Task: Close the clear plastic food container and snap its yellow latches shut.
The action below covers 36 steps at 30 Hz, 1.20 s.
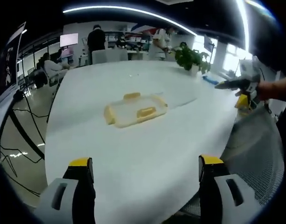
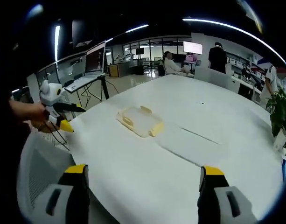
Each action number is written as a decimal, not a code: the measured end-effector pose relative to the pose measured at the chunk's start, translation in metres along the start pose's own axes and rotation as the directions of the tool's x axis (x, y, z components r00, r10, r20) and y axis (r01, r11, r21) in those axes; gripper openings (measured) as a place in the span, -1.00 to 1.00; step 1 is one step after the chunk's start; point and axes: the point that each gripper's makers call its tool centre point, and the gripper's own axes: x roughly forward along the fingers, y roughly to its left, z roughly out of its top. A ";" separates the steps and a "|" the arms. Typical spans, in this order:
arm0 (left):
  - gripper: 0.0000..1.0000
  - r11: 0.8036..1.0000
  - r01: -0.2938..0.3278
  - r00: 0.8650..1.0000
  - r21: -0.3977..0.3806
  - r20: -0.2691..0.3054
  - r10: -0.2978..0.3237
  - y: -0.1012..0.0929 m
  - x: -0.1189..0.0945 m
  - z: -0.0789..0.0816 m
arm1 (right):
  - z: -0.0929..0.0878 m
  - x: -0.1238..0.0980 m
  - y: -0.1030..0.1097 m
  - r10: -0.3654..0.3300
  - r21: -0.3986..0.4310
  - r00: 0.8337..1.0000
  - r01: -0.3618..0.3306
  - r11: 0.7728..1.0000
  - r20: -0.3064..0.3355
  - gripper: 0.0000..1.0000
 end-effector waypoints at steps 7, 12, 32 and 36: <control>0.84 1.000 0.002 1.000 0.024 -0.012 -0.002 0.003 0.008 0.003 | 0.011 0.011 -0.014 -0.006 -0.085 1.000 0.008 0.996 0.022 0.99; 0.85 0.999 -0.017 1.000 0.036 -0.021 0.017 0.010 0.006 0.008 | 0.017 0.017 -0.019 0.015 -0.152 1.000 -0.013 0.988 0.012 0.99; 0.86 0.992 -0.053 0.997 0.115 -0.053 0.059 0.031 0.026 0.033 | 0.057 0.055 -0.019 0.107 -0.238 0.991 -0.085 0.968 0.081 0.99; 0.86 0.987 -0.047 0.996 0.154 -0.071 0.059 0.036 0.035 0.038 | 0.062 0.062 -0.024 0.124 -0.259 0.989 -0.101 0.961 0.076 0.99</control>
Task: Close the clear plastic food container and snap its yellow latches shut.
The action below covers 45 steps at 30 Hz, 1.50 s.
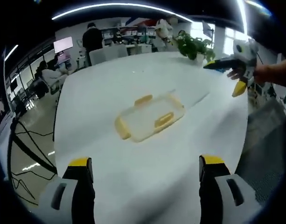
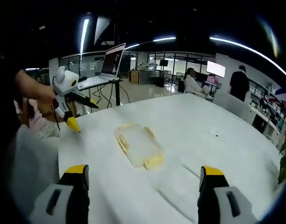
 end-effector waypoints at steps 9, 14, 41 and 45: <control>0.88 0.999 0.023 1.000 0.043 -0.020 -0.022 0.009 0.015 0.009 | 0.007 0.017 -0.012 0.042 -0.058 0.999 -0.043 0.997 -0.018 0.99; 0.85 0.996 0.040 0.999 0.079 -0.035 -0.038 0.013 0.023 0.011 | 0.011 0.030 -0.017 0.069 -0.078 0.997 -0.071 0.994 -0.032 0.99; 0.97 0.948 0.155 0.986 0.278 -0.106 -0.130 0.037 0.055 0.016 | 0.009 0.055 -0.027 0.193 -0.112 0.975 -0.205 0.972 -0.109 0.89; 0.98 0.925 0.172 0.981 0.340 -0.141 -0.131 0.043 0.061 0.017 | 0.000 0.061 -0.027 0.215 -0.186 0.961 -0.246 0.951 -0.171 0.87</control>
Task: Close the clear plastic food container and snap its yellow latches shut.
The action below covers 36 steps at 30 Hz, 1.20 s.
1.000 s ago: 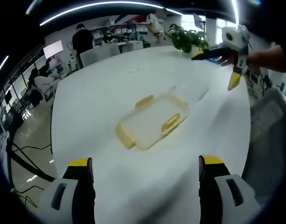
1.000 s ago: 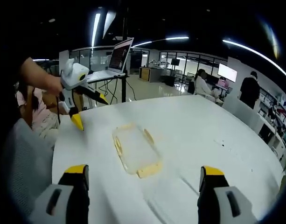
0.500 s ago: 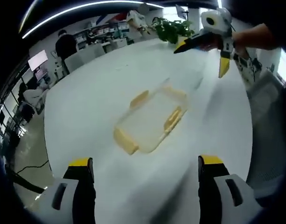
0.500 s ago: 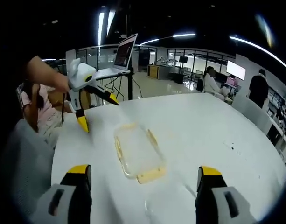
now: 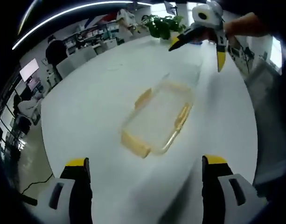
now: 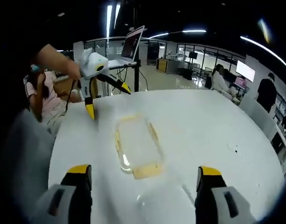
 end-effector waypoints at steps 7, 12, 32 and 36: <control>0.96 0.980 0.093 0.995 0.177 -0.039 -0.088 -0.003 0.008 0.006 | 0.003 0.007 0.000 0.045 -0.075 0.999 -0.046 0.996 -0.020 0.70; 0.98 0.972 0.126 0.992 0.199 -0.046 -0.119 -0.001 0.013 0.009 | 0.002 0.018 0.001 0.076 -0.136 0.994 -0.086 0.987 -0.074 0.75; 0.56 0.883 0.318 0.947 0.345 -0.159 -0.279 -0.001 0.027 0.000 | -0.016 0.033 -0.012 0.091 -0.226 0.970 -0.143 0.964 -0.227 0.37; 0.32 0.877 0.358 0.932 0.322 -0.185 -0.313 0.004 0.029 0.002 | -0.016 0.038 -0.019 0.093 -0.175 0.963 -0.140 0.975 -0.254 0.07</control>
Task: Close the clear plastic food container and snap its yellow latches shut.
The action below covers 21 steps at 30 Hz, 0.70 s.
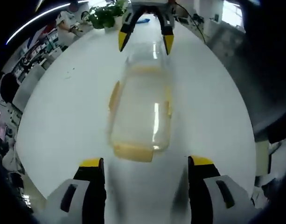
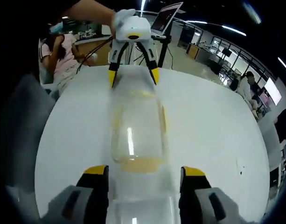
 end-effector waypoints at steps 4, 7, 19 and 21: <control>0.26 1.000 0.003 1.000 0.006 -0.004 -0.003 0.008 0.002 0.001 | -0.001 0.005 0.001 0.020 -0.004 0.999 -0.020 1.000 -0.026 -0.05; 0.23 0.999 0.028 0.999 0.026 -0.023 -0.027 0.008 0.005 -0.004 | -0.004 0.013 0.004 0.049 -0.041 0.996 -0.052 0.998 -0.068 0.00; -0.19 0.992 0.079 0.992 0.101 -0.109 -0.068 0.009 0.022 -0.010 | -0.018 0.039 0.011 0.095 -0.069 0.976 -0.110 0.992 -0.195 -0.07; -0.28 0.991 0.096 0.990 0.093 -0.109 -0.086 0.007 0.022 -0.009 | -0.018 0.041 0.011 0.101 -0.067 0.972 -0.117 0.991 -0.210 -0.10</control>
